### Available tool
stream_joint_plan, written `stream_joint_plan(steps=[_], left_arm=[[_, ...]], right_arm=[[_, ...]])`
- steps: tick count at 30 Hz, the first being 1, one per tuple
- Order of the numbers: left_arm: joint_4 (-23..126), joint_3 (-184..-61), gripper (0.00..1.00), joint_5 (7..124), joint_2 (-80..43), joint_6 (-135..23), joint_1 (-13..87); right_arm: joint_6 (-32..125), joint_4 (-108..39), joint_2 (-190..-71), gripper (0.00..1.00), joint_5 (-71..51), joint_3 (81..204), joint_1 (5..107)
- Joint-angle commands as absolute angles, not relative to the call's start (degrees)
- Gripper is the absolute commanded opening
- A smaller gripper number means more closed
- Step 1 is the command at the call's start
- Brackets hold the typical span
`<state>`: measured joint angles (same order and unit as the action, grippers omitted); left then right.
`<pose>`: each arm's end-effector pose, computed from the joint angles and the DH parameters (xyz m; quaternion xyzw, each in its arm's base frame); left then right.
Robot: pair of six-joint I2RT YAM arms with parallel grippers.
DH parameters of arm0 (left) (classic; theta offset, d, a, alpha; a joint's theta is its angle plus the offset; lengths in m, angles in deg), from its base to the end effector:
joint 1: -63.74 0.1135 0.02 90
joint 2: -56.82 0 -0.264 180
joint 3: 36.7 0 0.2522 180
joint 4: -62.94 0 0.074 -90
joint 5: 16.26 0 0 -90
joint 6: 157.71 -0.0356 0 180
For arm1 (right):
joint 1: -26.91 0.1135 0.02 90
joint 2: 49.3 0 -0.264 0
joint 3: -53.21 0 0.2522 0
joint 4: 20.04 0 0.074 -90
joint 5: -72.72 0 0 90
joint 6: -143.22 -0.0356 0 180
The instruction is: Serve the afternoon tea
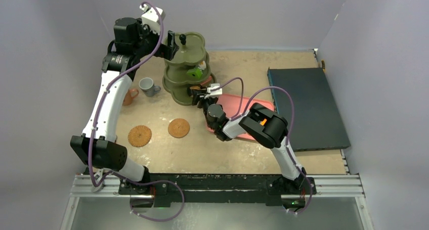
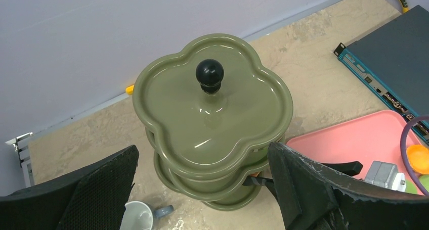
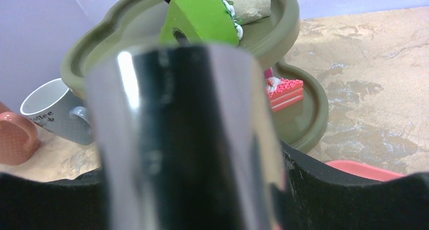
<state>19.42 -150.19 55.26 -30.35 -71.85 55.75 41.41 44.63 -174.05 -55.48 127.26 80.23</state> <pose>0.3311 -0.0579 0.4571 0.1787 0.7799 -0.1488 0.5810 0.2740 0.3310 0.1599 0.0348 0.6356 0.2309 0.7359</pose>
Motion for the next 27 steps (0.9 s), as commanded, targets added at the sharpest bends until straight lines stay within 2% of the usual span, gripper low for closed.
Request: stream_joint_plan(steps=[1,8,15,23,27], left_arm=[[19.69,-150.89,1.0,54.14,-28.52,-72.33,56.18],[19.42,-151.1,0.99,54.05,-28.25,-72.6,56.18],[19.16,-151.16,0.99,53.98,-28.3,-73.13,56.18],[19.33,-150.83,0.99,53.34,-27.66,-72.93,56.18],[19.25,-150.83,0.99,52.88,-27.64,-72.7,56.15]], right_arm=[[42.86,47.96,-175.06,0.66,-56.07,130.79,80.41],[42.39,47.58,-170.13,0.67,-57.0,126.82,80.47],[43.23,45.44,-160.05,0.72,-58.49,120.11,80.54],[40.64,33.67,-143.46,0.72,-65.11,107.55,80.44],[33.54,21.89,-133.97,0.71,-70.14,101.11,80.48]])
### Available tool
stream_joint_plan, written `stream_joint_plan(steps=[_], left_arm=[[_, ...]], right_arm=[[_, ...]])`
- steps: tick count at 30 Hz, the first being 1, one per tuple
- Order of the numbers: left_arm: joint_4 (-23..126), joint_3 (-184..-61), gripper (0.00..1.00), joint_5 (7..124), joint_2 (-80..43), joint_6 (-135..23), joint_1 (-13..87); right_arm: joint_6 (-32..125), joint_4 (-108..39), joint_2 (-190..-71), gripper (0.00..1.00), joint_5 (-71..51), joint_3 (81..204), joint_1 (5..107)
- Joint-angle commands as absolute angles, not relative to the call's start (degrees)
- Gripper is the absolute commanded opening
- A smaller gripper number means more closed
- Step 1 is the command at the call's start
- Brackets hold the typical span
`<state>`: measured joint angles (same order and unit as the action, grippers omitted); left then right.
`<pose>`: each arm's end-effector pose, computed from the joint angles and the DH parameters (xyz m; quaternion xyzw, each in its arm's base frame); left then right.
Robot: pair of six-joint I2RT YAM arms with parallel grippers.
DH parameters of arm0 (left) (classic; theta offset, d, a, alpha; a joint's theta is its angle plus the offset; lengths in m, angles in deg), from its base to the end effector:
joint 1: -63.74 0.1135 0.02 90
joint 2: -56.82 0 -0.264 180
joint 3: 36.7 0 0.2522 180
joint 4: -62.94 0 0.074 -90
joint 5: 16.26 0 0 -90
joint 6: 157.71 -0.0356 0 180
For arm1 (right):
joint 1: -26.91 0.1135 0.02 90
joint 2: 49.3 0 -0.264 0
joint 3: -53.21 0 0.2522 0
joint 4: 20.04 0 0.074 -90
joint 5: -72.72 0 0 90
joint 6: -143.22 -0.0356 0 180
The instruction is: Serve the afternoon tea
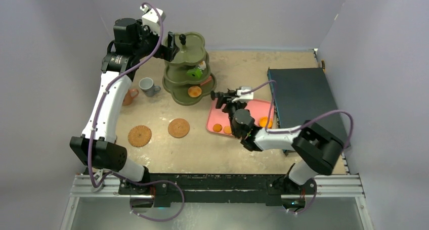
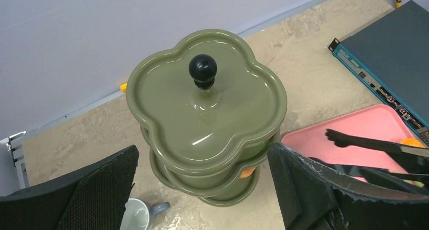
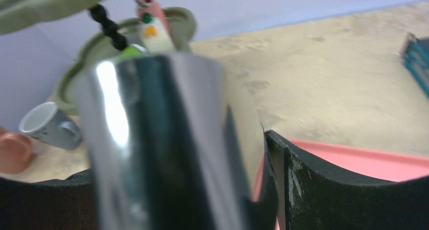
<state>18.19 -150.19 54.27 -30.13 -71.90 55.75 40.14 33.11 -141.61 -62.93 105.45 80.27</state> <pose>0.3289 -0.0581 0.4562 0.1833 0.7834 -0.1561 0.5730 0.2114 0.2415 0.2373 0.0878 0.6428 0.1936 0.7360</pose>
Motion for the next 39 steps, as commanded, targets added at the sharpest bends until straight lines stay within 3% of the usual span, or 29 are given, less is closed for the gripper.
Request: stream_joint_plan(steps=[1,15,26,33,39], left_arm=[[19.17,-150.77,0.99,52.7,-27.64,-72.72,56.18],[18.68,-150.39,0.99,51.81,-26.97,-72.73,56.18],[18.77,-150.57,0.98,50.82,-27.52,-72.62,56.14],[18.61,-151.22,0.97,50.53,-27.8,-72.62,56.2],[18.07,-151.62,0.97,50.96,-27.7,-73.46,56.16]], right_arm=[[31.28,19.35,-131.91,0.71,-71.05,99.66,80.45],[18.57,-12.69,-106.36,0.7,-82.98,92.01,80.44],[3.19,-35.08,-105.52,0.69,-86.19,95.5,80.48],[7.45,-26.53,-105.03,0.67,-86.11,91.84,80.25],[6.26,-25.27,-109.46,0.54,-85.31,92.7,79.8]])
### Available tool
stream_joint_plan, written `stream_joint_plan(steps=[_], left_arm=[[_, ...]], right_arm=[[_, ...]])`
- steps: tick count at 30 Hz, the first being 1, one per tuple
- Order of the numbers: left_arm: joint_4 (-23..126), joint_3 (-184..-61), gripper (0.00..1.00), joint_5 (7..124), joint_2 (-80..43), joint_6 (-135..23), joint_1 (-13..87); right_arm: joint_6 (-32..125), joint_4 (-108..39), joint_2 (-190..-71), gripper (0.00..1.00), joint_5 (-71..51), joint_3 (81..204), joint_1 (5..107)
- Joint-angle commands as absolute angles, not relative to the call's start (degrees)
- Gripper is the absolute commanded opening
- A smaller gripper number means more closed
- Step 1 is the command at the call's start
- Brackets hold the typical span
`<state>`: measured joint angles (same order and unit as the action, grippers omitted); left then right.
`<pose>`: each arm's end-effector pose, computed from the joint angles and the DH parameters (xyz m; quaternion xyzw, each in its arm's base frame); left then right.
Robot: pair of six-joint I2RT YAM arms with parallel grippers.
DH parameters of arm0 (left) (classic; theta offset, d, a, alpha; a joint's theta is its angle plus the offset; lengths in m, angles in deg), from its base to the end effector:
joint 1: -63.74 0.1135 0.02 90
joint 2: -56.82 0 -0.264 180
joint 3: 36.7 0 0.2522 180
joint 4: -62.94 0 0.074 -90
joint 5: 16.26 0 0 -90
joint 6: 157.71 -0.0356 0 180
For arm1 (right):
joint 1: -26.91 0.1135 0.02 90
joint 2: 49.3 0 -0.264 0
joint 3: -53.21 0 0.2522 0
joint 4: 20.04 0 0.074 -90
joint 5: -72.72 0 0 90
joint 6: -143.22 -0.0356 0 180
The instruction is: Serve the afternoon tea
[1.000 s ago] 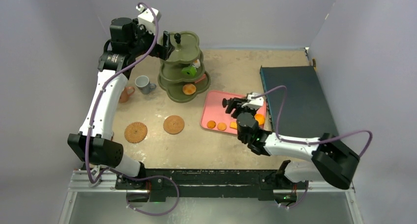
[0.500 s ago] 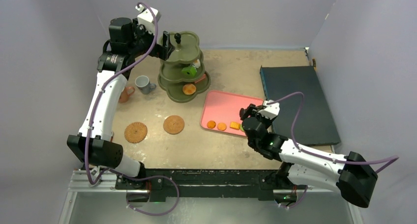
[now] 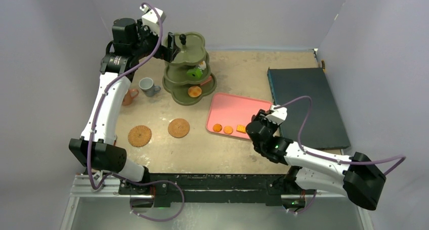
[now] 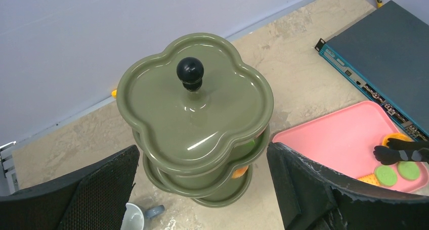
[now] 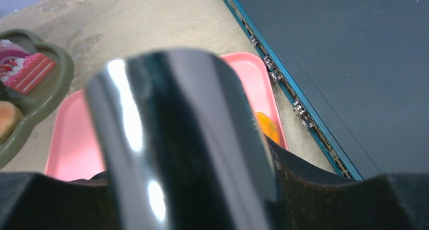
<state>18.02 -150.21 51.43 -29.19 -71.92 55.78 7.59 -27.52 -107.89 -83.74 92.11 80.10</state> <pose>0.3223 -0.0587 0.4613 0.1977 0.7742 -0.1749 0.5753 0.1450 0.1393 0.2136 0.2380 0.7311 0.0268 0.6388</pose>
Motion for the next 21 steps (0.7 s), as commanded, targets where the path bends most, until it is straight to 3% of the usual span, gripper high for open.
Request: stream_joint_plan(steps=[1,11,21], left_arm=[[18.06,-151.69,0.97,50.97,-27.71,-73.55,56.18],[17.98,-151.45,0.96,50.11,-27.91,-73.09,56.14],[18.23,-151.86,0.96,48.58,-28.14,-72.2,56.18]], right_arm=[[6.25,-25.11,-109.5,0.51,-85.42,92.65,79.65],[8.19,-24.29,-109.32,0.29,-85.05,92.9,79.09],[15.88,-21.76,-102.77,0.3,-86.36,93.17,77.55]])
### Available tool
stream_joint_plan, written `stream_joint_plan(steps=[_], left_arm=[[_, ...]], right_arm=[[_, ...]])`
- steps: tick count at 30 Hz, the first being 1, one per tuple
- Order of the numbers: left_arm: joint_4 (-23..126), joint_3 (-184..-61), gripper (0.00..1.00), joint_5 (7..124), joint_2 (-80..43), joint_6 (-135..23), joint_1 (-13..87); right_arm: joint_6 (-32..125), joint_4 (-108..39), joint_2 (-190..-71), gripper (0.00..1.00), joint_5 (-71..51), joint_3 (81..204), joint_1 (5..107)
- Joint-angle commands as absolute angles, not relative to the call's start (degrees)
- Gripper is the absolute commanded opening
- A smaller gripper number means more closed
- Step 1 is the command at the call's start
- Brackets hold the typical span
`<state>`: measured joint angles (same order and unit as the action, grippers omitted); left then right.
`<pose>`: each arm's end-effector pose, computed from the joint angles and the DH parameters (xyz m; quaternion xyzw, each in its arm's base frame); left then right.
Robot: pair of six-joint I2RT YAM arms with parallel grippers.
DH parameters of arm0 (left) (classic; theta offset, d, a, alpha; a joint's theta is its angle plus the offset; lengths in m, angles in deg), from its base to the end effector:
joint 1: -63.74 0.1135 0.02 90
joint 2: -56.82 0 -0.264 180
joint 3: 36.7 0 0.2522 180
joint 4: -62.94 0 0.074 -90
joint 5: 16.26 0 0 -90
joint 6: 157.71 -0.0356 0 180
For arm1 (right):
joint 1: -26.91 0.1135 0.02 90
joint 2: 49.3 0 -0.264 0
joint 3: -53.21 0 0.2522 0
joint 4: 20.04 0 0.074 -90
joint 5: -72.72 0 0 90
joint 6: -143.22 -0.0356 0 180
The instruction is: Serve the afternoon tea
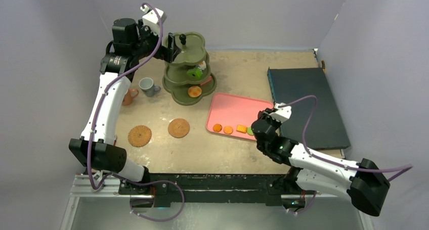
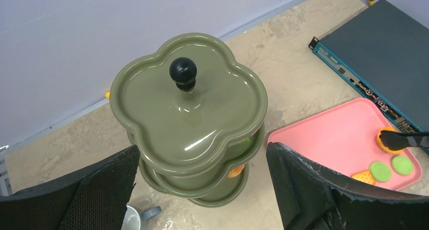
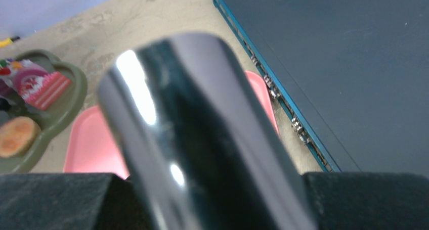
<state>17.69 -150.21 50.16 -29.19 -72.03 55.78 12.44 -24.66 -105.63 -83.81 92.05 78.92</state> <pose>0.3218 -0.0594 0.4608 0.2043 0.7733 -0.1833 0.5716 0.1463 0.1343 0.2242 0.2369 0.7203 0.0243 0.6515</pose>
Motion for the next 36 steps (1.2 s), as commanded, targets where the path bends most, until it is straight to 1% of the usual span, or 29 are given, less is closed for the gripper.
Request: stream_joint_plan(steps=[1,3,6,8,13,16,19,24,30,36], left_arm=[[18.23,-151.95,0.95,48.48,-28.24,-72.1,56.18],[18.25,-151.75,0.96,47.67,-28.25,-71.85,56.18],[16.6,-150.24,0.96,44.36,-28.38,-72.36,54.81],[13.71,-148.57,0.96,43.08,-28.62,-75.31,51.34],[7.25,-144.78,0.96,42.18,-30.43,-85.2,38.89],[4.01,-144.77,0.94,44.47,-34.54,-90.98,32.83],[4.94,-143.4,0.94,46.91,-38.03,-95.84,28.72],[11.92,-145.2,0.94,46.69,-47.95,-99.85,27.55],[15.92,-154.96,0.94,46.01,-63.64,-104.02,27.02],[24.21,-161.47,0.99,48.96,-73.33,-106.78,26.85]], right_arm=[[16.01,-21.7,-102.36,0.3,-86.11,92.93,77.13],[15.71,-22.12,-102.2,0.31,-85.62,92.64,76.41],[13.28,-25.18,-102.73,0.35,-85.75,93.38,76.31],[12.05,-26.78,-103.16,0.36,-85.67,93.85,76.24],[10.73,-28.32,-102.08,0.36,-85.34,94.06,76.23],[11.4,-28.4,-100.89,0.36,-85.31,94.56,76.24],[11.48,-28.39,-99.78,0.36,-84.67,94.9,76.21],[10.62,-30.08,-98.11,0.36,-83.54,95.63,76.19],[10.65,-32.68,-95.07,0.36,-82.12,96.85,76.1],[10.43,-37.42,-91.39,0.36,-81.98,98.43,75.98]])
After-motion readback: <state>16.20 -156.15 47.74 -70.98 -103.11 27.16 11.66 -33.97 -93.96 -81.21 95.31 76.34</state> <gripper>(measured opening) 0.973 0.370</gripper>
